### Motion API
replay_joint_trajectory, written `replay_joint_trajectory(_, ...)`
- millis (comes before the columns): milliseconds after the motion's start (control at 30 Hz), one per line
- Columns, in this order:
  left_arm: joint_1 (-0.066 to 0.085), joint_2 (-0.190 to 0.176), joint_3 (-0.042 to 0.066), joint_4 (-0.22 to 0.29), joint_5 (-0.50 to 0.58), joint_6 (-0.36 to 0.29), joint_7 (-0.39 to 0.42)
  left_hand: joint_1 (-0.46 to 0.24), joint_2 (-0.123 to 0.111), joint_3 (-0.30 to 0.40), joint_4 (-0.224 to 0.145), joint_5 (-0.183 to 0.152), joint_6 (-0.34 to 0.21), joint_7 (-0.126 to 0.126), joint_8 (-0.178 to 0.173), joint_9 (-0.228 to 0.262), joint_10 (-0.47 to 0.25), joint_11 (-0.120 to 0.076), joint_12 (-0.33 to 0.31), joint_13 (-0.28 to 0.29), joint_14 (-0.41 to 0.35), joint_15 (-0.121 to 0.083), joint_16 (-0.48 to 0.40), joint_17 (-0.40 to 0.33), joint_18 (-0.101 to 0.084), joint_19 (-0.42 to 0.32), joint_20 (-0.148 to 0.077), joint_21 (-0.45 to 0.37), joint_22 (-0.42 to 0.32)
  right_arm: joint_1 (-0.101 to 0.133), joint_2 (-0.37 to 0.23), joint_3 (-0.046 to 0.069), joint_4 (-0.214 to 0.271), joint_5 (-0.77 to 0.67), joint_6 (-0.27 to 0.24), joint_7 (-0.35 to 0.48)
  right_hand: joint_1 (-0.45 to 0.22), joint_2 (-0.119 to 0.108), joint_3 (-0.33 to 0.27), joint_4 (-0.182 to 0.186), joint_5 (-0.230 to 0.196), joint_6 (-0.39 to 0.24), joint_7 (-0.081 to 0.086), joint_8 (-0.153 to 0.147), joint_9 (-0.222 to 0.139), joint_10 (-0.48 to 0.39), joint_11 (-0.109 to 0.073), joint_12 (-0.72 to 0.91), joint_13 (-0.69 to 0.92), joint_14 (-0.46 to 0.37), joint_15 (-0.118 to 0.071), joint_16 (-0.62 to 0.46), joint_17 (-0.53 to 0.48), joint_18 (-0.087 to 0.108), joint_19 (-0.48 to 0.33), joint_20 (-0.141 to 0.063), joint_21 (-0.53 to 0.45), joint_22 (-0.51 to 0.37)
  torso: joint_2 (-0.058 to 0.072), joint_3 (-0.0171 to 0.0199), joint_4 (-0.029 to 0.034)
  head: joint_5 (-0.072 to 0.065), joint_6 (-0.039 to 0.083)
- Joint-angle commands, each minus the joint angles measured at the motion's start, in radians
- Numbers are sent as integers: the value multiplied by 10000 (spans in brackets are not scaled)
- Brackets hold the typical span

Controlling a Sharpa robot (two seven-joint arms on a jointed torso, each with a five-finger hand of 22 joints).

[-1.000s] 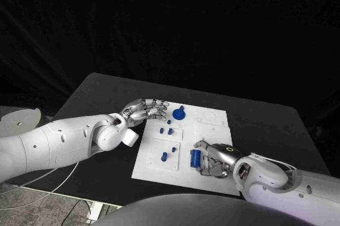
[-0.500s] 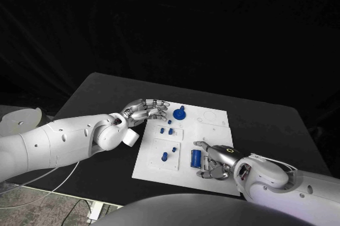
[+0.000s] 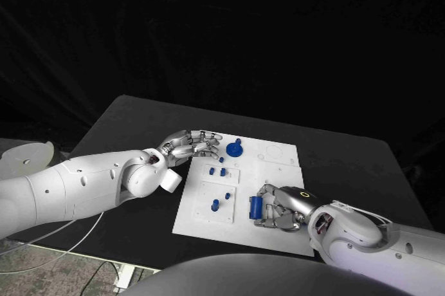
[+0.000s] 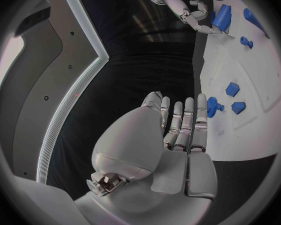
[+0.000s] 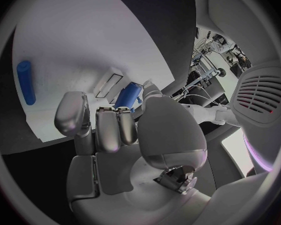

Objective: Assemble the parts on the task board

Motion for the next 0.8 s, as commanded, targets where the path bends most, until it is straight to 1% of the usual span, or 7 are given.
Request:
replay_joint_trajectory(33, -9, 26, 9, 3, 44, 243, 12, -10, 111, 47, -4, 68, -57, -3, 68, -14, 2, 66, 40, -15, -18, 37, 11, -9, 137, -18, 76, -42, 12, -6, 20, 0, 11, 56, -565, 167, 66, 150, -21, -62, 69, 302, -30, 376, 150, 97, -17, 80, 559, 275, 53, 68, 17, 121, 67, -16, 48, 1356, -1, 1, 5, -2, 0)
replay_joint_trajectory(200, -10, 34, 9, 7, 44, 271, -13, -3, 114, 60, -12, 82, -58, -2, 73, -16, 16, 73, 45, -22, -15, 44, 16, -9, 136, -17, 79, -45, 16, -6, 71, 0, -5, -52, -460, -14, 256, 179, -65, -141, 205, 364, -56, 664, 268, 52, -36, 63, 508, 250, 35, 13, -87, 132, 46, -29, -17, 1339, 0, -2, 9, 3, 0)
replay_joint_trajectory(400, -11, 41, 10, 10, 44, 311, -55, 0, 115, 64, -15, 86, -59, -1, 74, -17, 21, 76, 46, -24, -15, 46, 18, -9, 136, -17, 80, -46, 18, -6, 145, 0, -18, -356, -79, -327, 757, 58, -100, -321, 296, -142, -5, 858, 350, -84, 9, -13, 367, 176, 67, -106, -292, 161, -35, -6, -217, 1291, -4, -6, 9, 16, 0)
replay_joint_trajectory(600, -15, 47, 10, 16, 44, 344, -85, 2, 116, 69, -18, 90, -60, 0, 75, -18, 27, 79, 48, -27, -14, 49, 20, -9, 136, -17, 81, -47, 20, -6, 212, 0, -28, -558, 115, -430, 1396, -159, 462, -376, 499, -640, 24, 1043, 399, -189, 13, -68, 253, 123, 86, -182, -425, 180, -88, 16, -344, 1265, -4, -4, 6, 41, 0)
replay_joint_trajectory(667, -16, 48, 10, 17, 44, 352, -93, 6, 117, 76, -22, 96, -62, 2, 77, -20, 33, 85, 49, -31, -12, 54, 23, -9, 135, -16, 83, -48, 22, -6, 222, 0, -25, -630, 136, -440, 1497, -333, 639, -282, 574, -986, 28, 929, 316, -208, 26, -78, 226, 114, 87, -195, -450, 184, -97, 17, -370, 1260, -5, -1, 6, 48, 0)
replay_joint_trajectory(767, -21, 47, 10, 16, 44, 364, -106, 6, 117, 76, -22, 96, -62, 2, 77, -20, 33, 85, 49, -31, -12, 54, 23, -9, 135, -16, 83, -48, 22, -6, 220, 0, -19, -696, 119, -424, 1574, -863, 826, 19, 541, -1771, 24, 520, 41, -224, 22, -97, 175, 102, 89, -210, -476, 189, -106, 17, -397, 1256, -7, 3, 3, 58, 0)
replay_joint_trajectory(800, -23, 46, 10, 17, 44, 366, -110, 6, 117, 76, -22, 96, -62, 2, 77, -20, 33, 85, 49, -31, -12, 54, 23, -9, 135, -16, 83, -48, 22, -6, 214, 0, -16, -714, 90, -406, 1552, -998, 802, 35, 491, -1917, 13, 260, -49, -220, 17, -97, 170, 104, 85, -206, -468, 189, -105, 16, -397, 1257, -6, 2, 3, 63, 0)
